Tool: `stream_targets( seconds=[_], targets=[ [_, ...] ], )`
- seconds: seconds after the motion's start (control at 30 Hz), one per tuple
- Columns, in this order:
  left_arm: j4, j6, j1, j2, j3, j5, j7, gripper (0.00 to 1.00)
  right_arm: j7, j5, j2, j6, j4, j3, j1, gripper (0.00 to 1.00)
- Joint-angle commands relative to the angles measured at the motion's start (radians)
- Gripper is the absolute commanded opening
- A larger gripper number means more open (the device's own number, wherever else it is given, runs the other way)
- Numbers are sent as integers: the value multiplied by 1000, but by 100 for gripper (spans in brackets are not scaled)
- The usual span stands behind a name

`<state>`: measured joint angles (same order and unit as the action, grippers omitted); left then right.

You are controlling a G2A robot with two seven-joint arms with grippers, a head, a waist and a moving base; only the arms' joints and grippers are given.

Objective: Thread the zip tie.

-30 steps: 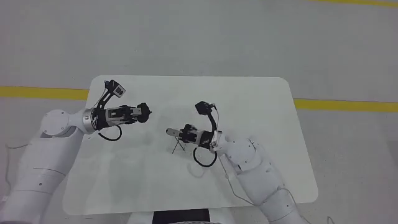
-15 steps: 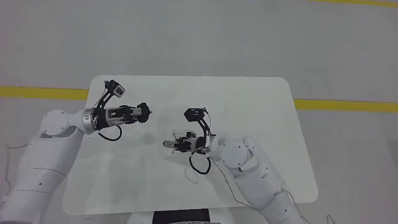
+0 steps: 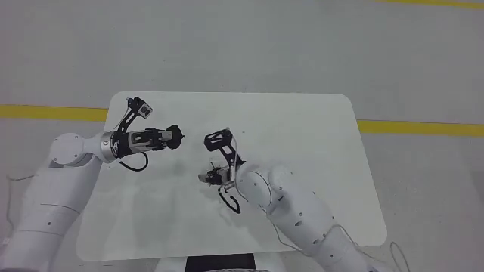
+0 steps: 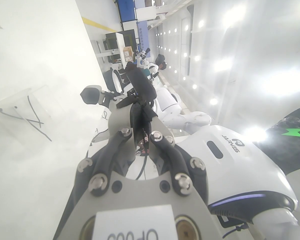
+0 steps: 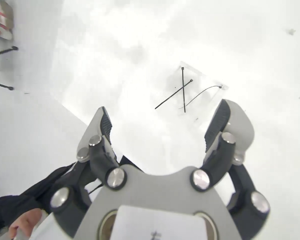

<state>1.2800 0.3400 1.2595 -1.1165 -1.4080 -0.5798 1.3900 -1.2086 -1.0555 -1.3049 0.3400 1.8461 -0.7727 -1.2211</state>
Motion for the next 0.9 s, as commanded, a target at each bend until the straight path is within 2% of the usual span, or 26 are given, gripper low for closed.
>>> stream_targets(
  seconds=[0.0, 0.17, 0.23, 0.57, 0.63, 0.7, 0.87],
  targets=[
    [0, 0, 0, 0, 0, 0, 0, 0, -63, -27, -11, 0, -16, 14, 29, 100],
    [0, 0, 0, 0, 0, 0, 0, 0, -181, -65, -45, 0, -42, 13, 60, 100],
    [0, 0, 0, 0, 0, 0, 0, 0, -181, -66, -56, 0, -51, 2, 56, 100],
    [0, 0, 0, 0, 0, 0, 0, 0, -181, -66, -56, 0, -51, 2, 56, 100],
    [0, 0, 0, 0, 0, 0, 0, 0, -143, -72, -56, -5, -52, 4, 43, 100],
    [0, 0, 0, 0, 0, 0, 0, 0, -148, -99, -59, 0, -56, -2, 43, 100],
    [0, 0, 0, 0, 0, 0, 0, 0, -181, -173, -101, 0, -93, -25, 42, 100]
  ],
)
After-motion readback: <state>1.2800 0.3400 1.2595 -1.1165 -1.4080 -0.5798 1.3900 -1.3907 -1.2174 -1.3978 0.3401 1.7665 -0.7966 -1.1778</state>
